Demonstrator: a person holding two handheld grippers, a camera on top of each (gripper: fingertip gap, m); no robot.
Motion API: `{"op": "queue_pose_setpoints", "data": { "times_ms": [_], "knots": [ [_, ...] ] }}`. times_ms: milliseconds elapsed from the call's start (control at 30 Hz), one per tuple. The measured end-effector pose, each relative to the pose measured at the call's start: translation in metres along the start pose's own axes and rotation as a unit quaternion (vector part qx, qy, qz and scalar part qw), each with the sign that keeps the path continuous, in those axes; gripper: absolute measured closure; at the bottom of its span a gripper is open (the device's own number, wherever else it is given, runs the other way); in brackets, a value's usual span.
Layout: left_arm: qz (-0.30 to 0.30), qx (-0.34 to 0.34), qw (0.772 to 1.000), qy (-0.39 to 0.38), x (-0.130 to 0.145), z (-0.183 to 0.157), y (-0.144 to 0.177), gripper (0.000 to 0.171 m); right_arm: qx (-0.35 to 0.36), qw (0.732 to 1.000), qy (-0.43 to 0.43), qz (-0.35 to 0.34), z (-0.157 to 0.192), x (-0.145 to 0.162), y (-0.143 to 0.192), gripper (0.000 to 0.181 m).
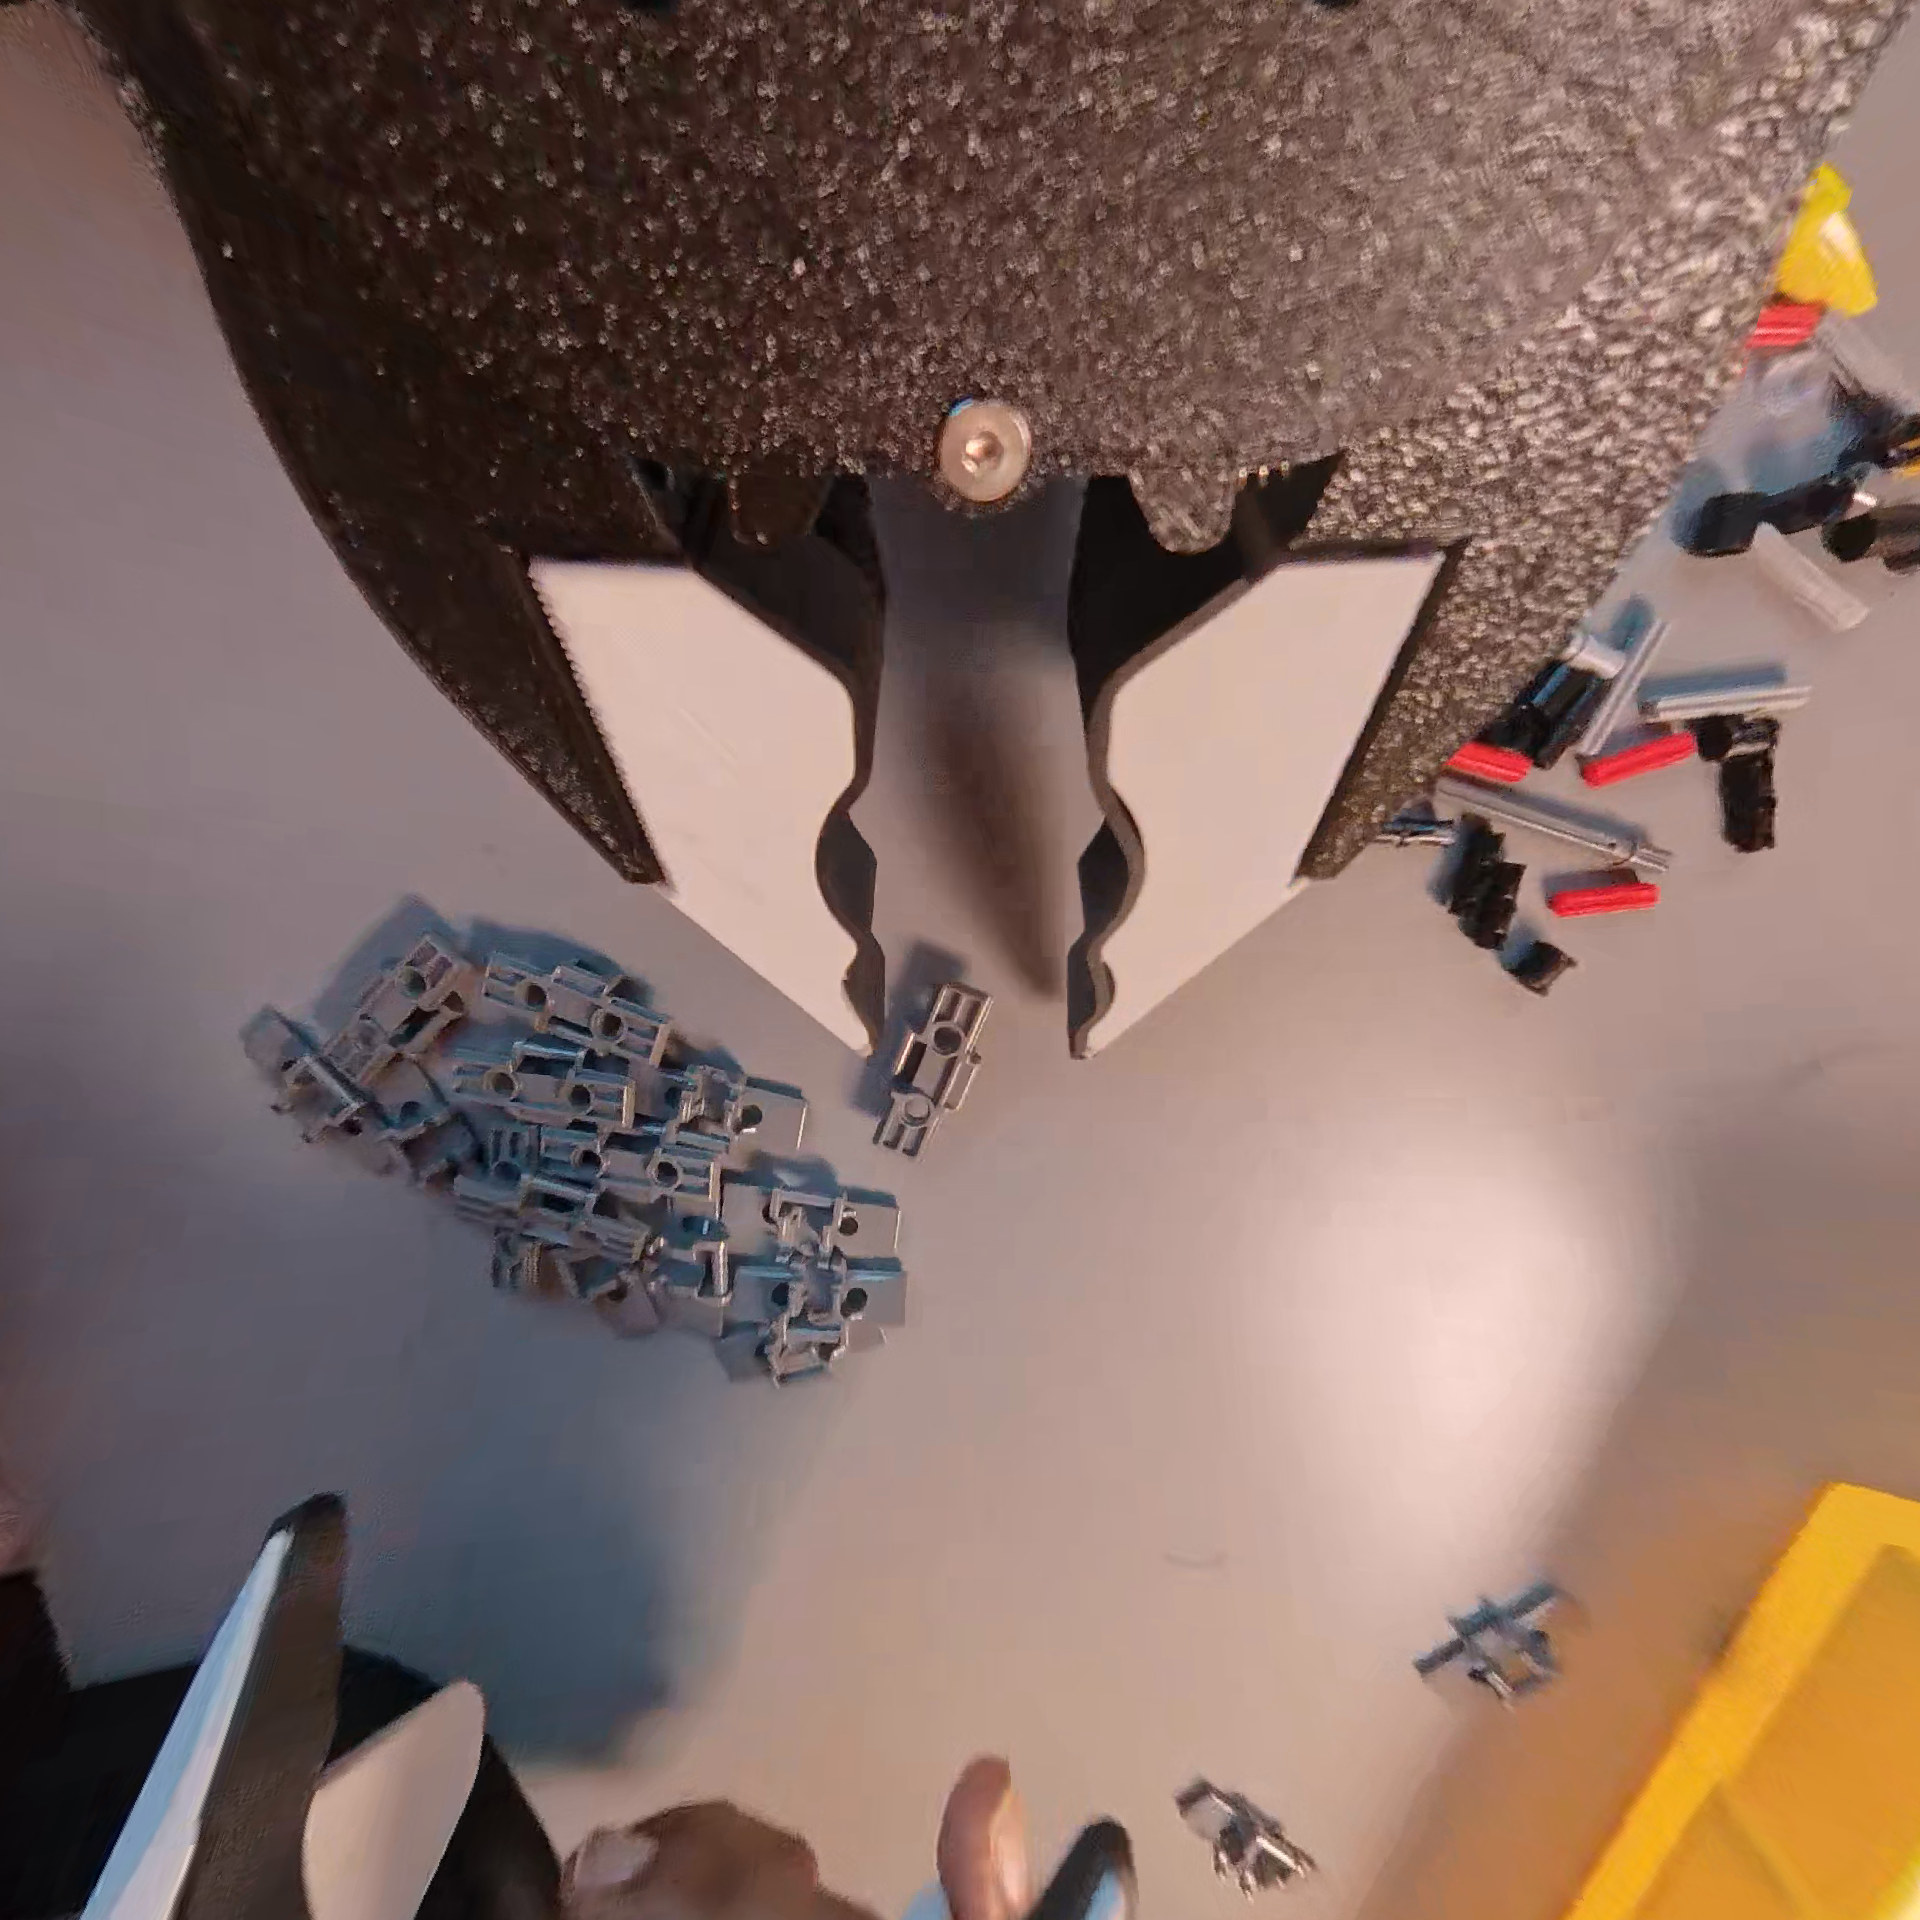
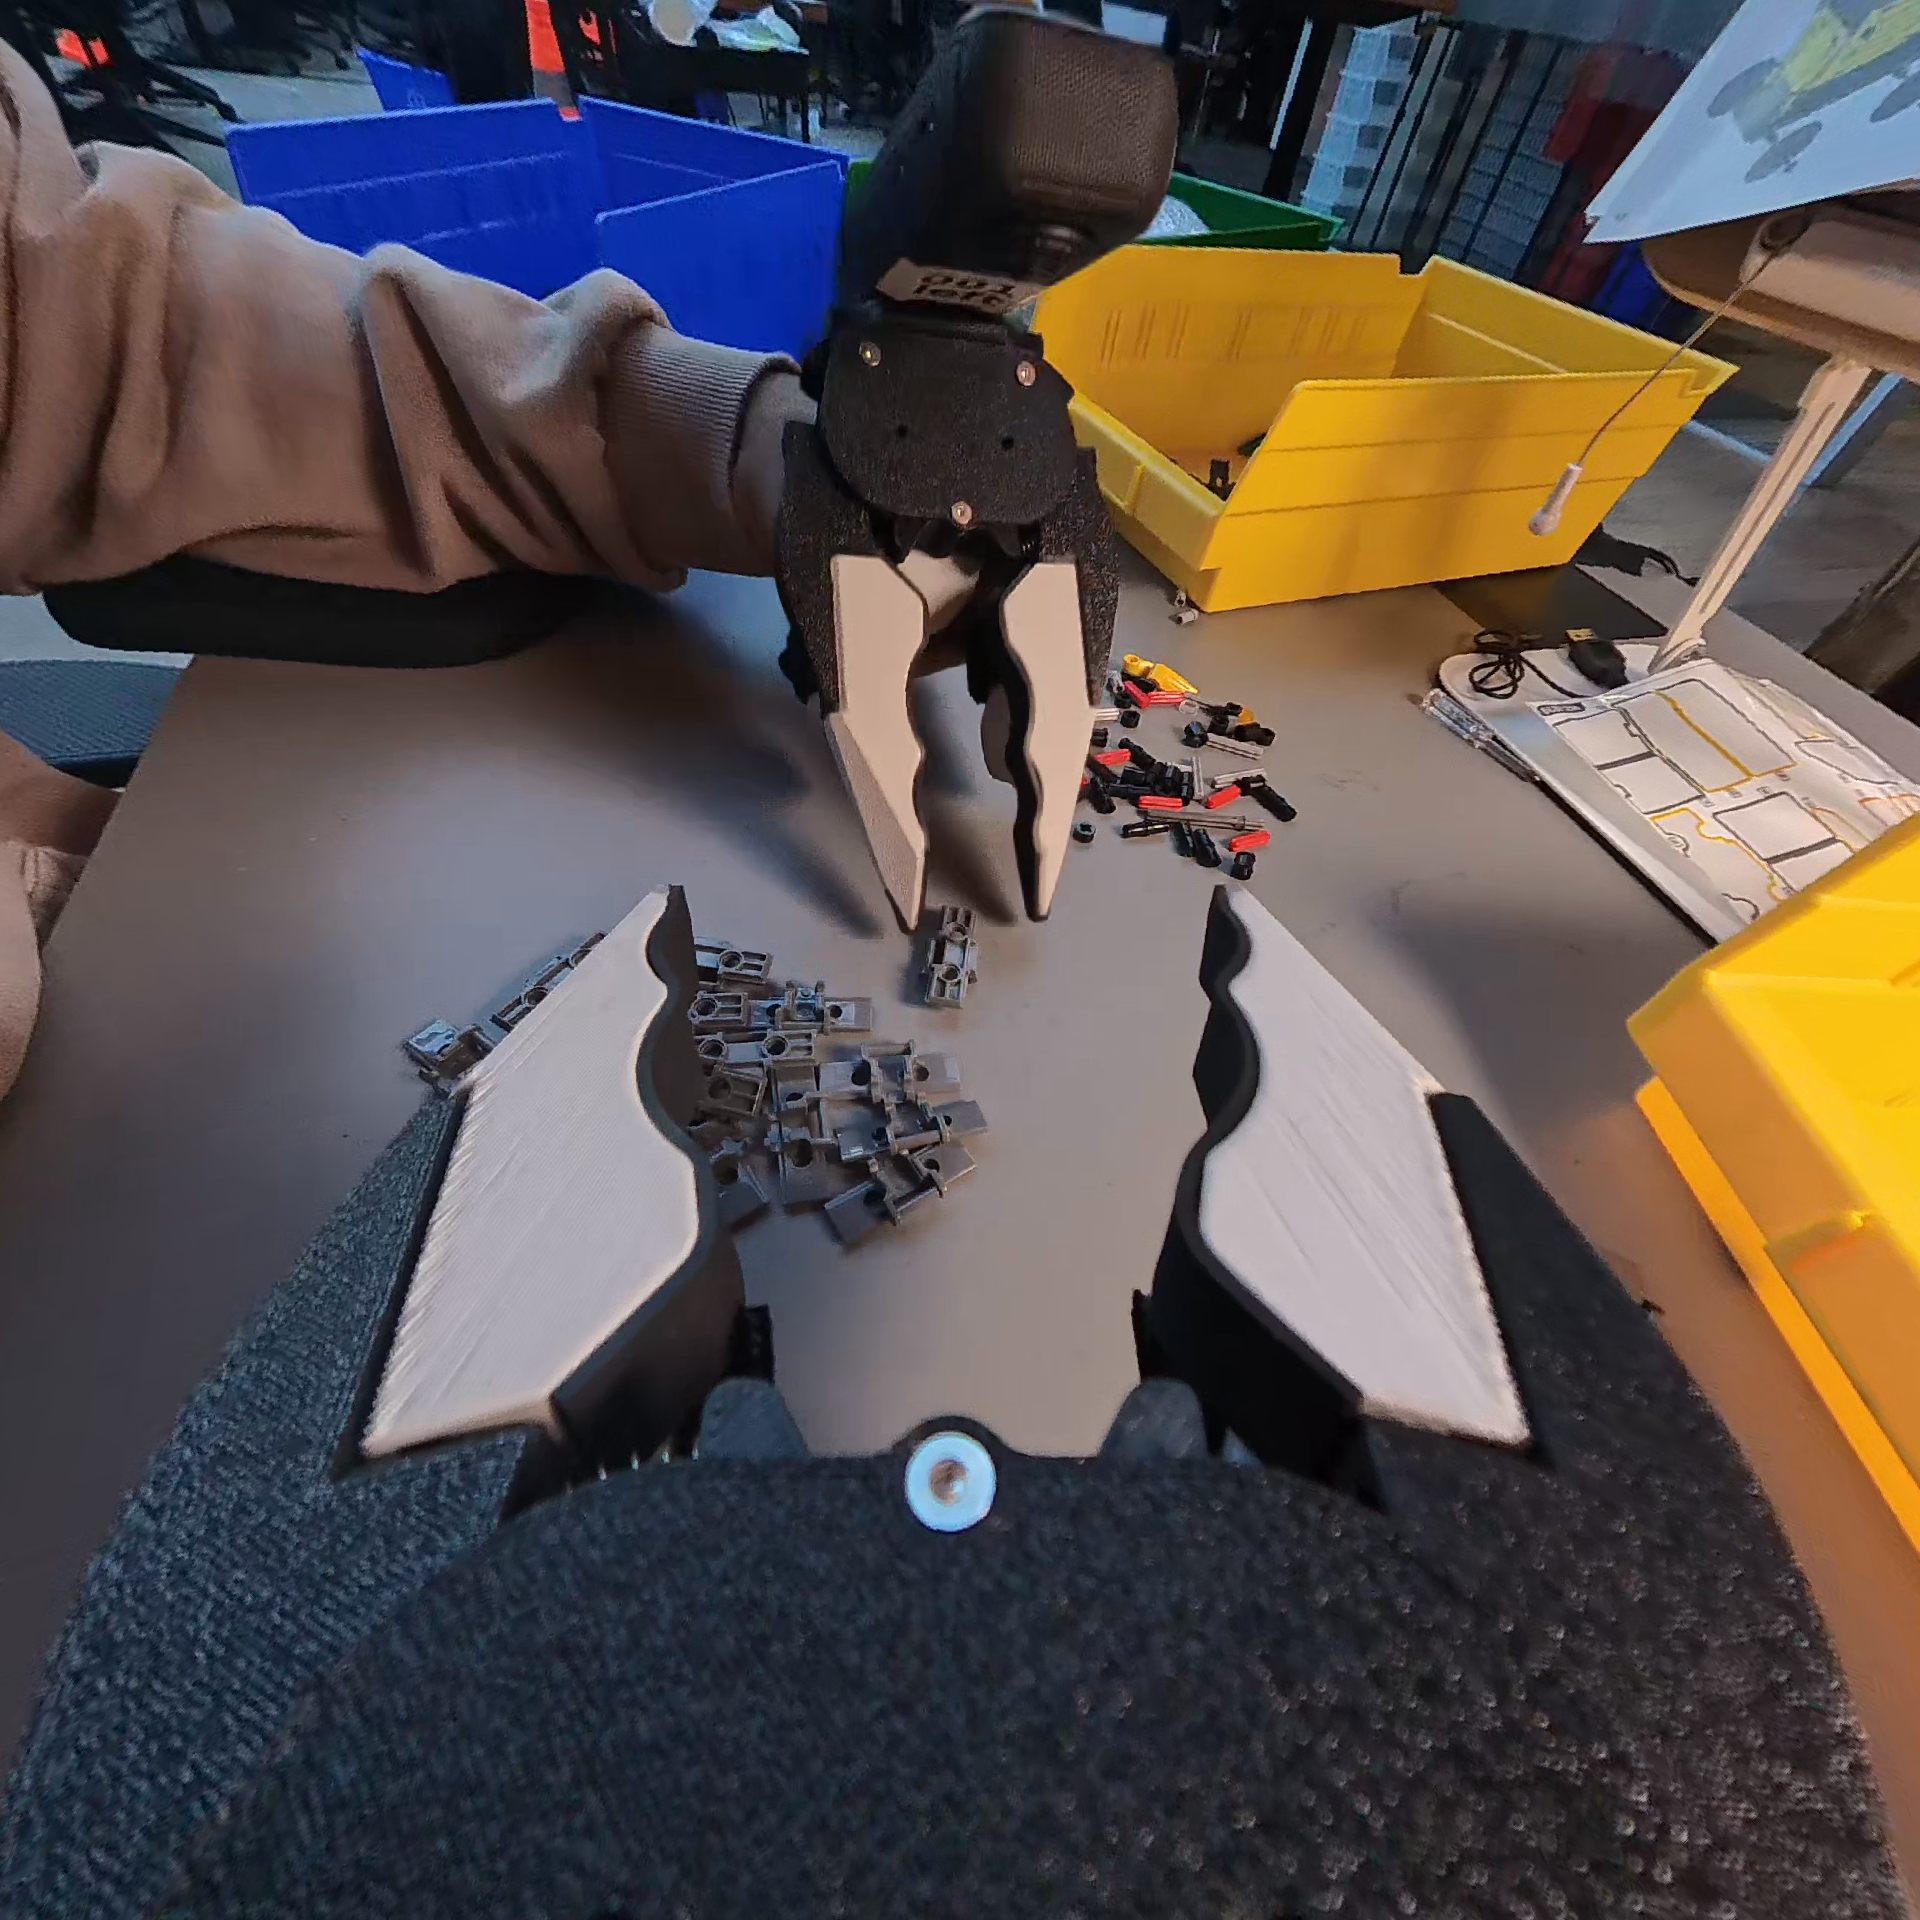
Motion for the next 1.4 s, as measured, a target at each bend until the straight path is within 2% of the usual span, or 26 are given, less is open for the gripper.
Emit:
{"op": "queue_pose_setpoints", "data": {
  "times_ms": [133, 200, 267, 367, 467, 500, 567, 700, 733, 800, 867, 900, 967, 1033, 1100, 1167, 1267, 1400],
  "knots": [
    [0.019, -0.008, 0.999, -0.027, 0.006, -0.003, -0.004, 0.153, -0.001, 1.000, -0.001, 0.001, 0.000, 0.001, 0.000, 0.086],
    [0.016, -0.019, 0.999, -0.024, 0.005, 0.002, 0.002, 0.154, -0.002, 1.000, -0.001, 0.002, 0.001, 0.001, -0.001, 0.086],
    [-0.017, -0.038, 0.999, -0.012, -0.003, 0.011, 0.019, 0.154, -0.002, 1.000, 0.001, 0.004, 0.001, 0.002, -0.001, 0.086],
    [-0.110, -0.135, 0.984, 0.025, -0.022, 0.051, 0.072, 0.155, 0.000, 1.000, 0.002, 0.003, 0.001, 0.000, 0.000, 0.086],
    [-0.229, -0.277, 0.929, 0.084, -0.025, 0.104, 0.151, 0.154, 0.001, 1.000, 0.002, 0.004, 0.000, 0.001, -0.001, 0.086],
    [-0.255, -0.321, 0.906, 0.108, -0.016, 0.120, 0.176, 0.154, 0.000, 1.000, 0.001, 0.005, 0.000, 0.001, -0.001, 0.086],
    [-0.269, -0.395, 0.863, 0.163, 0.012, 0.148, 0.213, 0.154, -0.001, 1.000, 0.000, 0.008, 0.001, 0.003, -0.002, 0.086],
    [-0.225, -0.484, 0.798, 0.280, 0.077, 0.184, 0.243, 0.154, -0.002, 1.000, -0.001, 0.014, 0.001, 0.006, -0.003, 0.086],
    [-0.222, -0.490, 0.788, 0.299, 0.086, 0.188, 0.245, 0.151, -0.002, 1.000, -0.001, 0.017, 0.001, 0.008, -0.004, 0.086],
    [-0.249, -0.484, 0.782, 0.305, 0.082, 0.186, 0.248, 0.139, -0.002, 1.000, -0.002, 0.027, 0.000, 0.011, -0.004, 0.086],
    [-0.279, -0.459, 0.800, 0.268, 0.057, 0.175, 0.247, 0.136, 0.001, 1.000, 0.000, 0.029, -0.002, 0.013, -0.003, 0.086],
    [-0.284, -0.436, 0.819, 0.240, 0.042, 0.165, 0.240, 0.135, 0.002, 1.000, -0.001, 0.029, -0.002, 0.012, -0.003, 0.086],
    [-0.272, -0.353, 0.877, 0.180, 0.011, 0.136, 0.211, 0.138, 0.004, 1.000, -0.002, 0.028, -0.003, 0.012, -0.002, 0.086],
    [-0.228, -0.225, 0.938, 0.129, -0.011, 0.092, 0.165, 0.137, 0.005, 1.000, -0.002, 0.031, -0.004, 0.013, -0.002, 0.086],
    [-0.165, -0.120, 0.976, 0.081, -0.018, 0.045, 0.122, 0.130, 0.005, 0.999, -0.002, 0.033, -0.004, 0.014, -0.003, 0.086],
    [-0.095, -0.046, 0.994, 0.021, -0.013, 0.001, 0.083, 0.127, 0.005, 0.999, -0.002, 0.034, -0.004, 0.015, -0.003, 0.086],
    [-0.020, 0.032, 0.999, -0.032, -0.001, -0.043, 0.038, 0.118, 0.006, 0.999, -0.003, 0.033, -0.004, 0.014, -0.003, 0.087],
    [0.032, 0.070, 0.996, -0.052, 0.013, -0.058, 0.005, 0.108, 0.005, 0.999, -0.003, 0.035, -0.003, 0.015, -0.003, 0.087]
  ]
}}
Point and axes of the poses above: each gripper's, where its closed fingertips meet, y back along the fingers, x out of its underside, z = x × y across the jaws, the point moved 1 cm from there along y, back along the fingers, and after that the axes turned 9 degrees about y, right-handed, at the moved point
